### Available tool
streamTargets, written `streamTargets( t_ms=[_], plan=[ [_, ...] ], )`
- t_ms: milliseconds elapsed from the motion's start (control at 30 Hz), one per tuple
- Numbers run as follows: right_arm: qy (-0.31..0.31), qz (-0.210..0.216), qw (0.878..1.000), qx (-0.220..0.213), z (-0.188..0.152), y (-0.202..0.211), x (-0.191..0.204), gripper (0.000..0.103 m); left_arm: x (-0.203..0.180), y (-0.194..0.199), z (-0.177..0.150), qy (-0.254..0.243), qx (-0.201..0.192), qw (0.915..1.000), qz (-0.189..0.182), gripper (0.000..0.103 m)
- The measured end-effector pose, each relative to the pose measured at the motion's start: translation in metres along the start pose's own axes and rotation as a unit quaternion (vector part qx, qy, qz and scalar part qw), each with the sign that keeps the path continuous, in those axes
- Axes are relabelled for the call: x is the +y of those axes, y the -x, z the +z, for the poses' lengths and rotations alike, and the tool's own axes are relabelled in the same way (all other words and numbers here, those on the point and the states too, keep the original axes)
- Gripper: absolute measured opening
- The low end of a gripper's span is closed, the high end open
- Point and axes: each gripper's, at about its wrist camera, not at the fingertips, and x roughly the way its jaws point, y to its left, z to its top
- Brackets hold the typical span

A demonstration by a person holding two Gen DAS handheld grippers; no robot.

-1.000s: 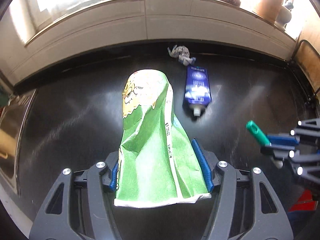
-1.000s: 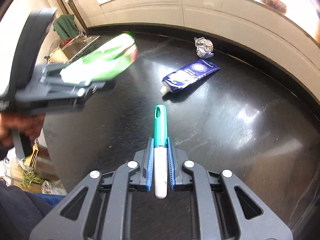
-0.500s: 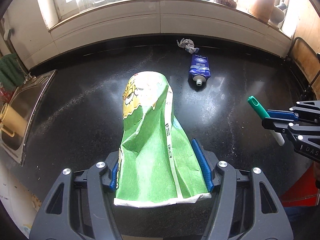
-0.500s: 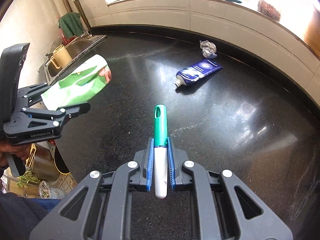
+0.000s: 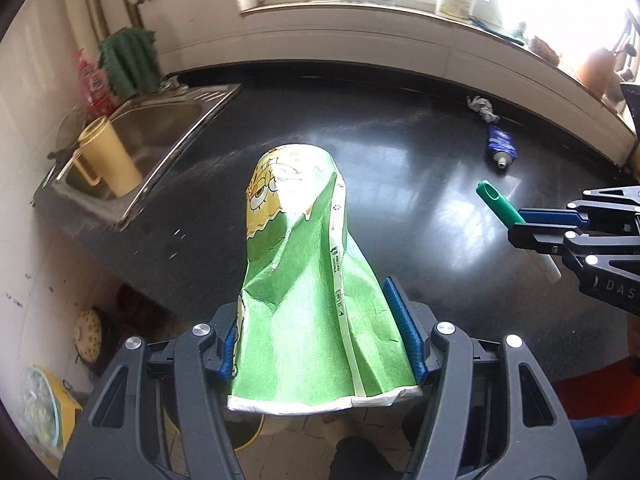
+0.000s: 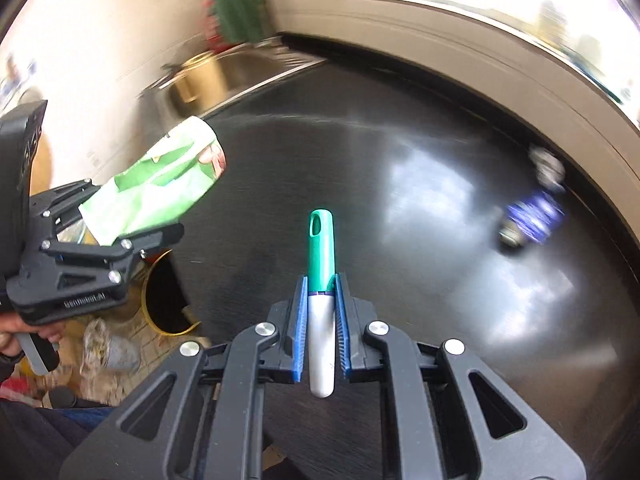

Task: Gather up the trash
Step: 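Carry the green bag and marker over the black bin, then open the left tool to drop the green bag while the right tool releases the marker into the bin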

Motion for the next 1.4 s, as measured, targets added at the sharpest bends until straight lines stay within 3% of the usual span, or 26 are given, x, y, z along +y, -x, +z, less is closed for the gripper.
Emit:
streamTargets(
  t_ms=[200, 233, 400, 467, 533, 600, 800, 1067, 1200, 1267, 1300, 1333, 1400],
  plan=[
    [0.069, 0.064, 0.995, 0.025, 0.021, -0.043, 0.095, 0.014, 0.067, 0.016, -0.055, 0.057, 0.019, 0.9972, 0.044, 0.060],
    [0.083, 0.078, 0.993, 0.031, 0.024, -0.052, 0.116, 0.014, 0.080, 0.019, -0.066, 0.071, 0.023, 0.9960, 0.049, 0.046],
    [0.133, 0.112, 0.983, 0.049, 0.029, -0.082, 0.191, 0.014, 0.132, 0.025, -0.108, 0.133, 0.038, 0.9888, 0.056, 0.041],
    [0.145, 0.119, 0.980, 0.059, 0.031, -0.097, 0.217, 0.014, 0.152, 0.015, -0.122, 0.148, 0.038, 0.9866, 0.057, 0.033],
    [0.144, 0.124, 0.979, 0.071, 0.032, -0.108, 0.232, 0.014, 0.165, -0.006, -0.132, 0.145, 0.055, 0.9859, 0.062, 0.030],
    [0.138, 0.131, 0.978, 0.085, 0.034, -0.119, 0.242, 0.014, 0.188, -0.023, -0.142, 0.177, 0.070, 0.9798, 0.061, 0.030],
    [0.131, 0.137, 0.974, 0.124, 0.037, -0.158, 0.260, 0.014, 0.224, -0.035, -0.159, 0.197, 0.082, 0.9752, 0.061, 0.030],
    [0.117, 0.136, 0.968, 0.173, 0.050, -0.218, 0.274, 0.014, 0.226, -0.050, -0.177, 0.203, 0.100, 0.9729, 0.048, 0.030],
    [0.116, 0.138, 0.967, 0.180, 0.058, -0.234, 0.281, 0.014, 0.226, -0.055, -0.178, 0.207, 0.100, 0.9721, 0.044, 0.031],
    [0.118, 0.138, 0.966, 0.182, 0.059, -0.235, 0.282, 0.014, 0.228, -0.057, -0.179, 0.211, 0.099, 0.9716, 0.039, 0.042],
    [0.120, 0.136, 0.966, 0.183, 0.061, -0.238, 0.284, 0.014, 0.229, -0.059, -0.180, 0.214, 0.102, 0.9708, 0.036, 0.058],
    [0.121, 0.136, 0.965, 0.186, 0.061, -0.238, 0.285, 0.015, 0.231, -0.060, -0.182, 0.215, 0.101, 0.9707, 0.037, 0.066],
    [0.123, 0.135, 0.965, 0.190, 0.062, -0.240, 0.285, 0.015, 0.234, -0.060, -0.183, 0.212, 0.102, 0.9711, 0.039, 0.066]
  ],
)
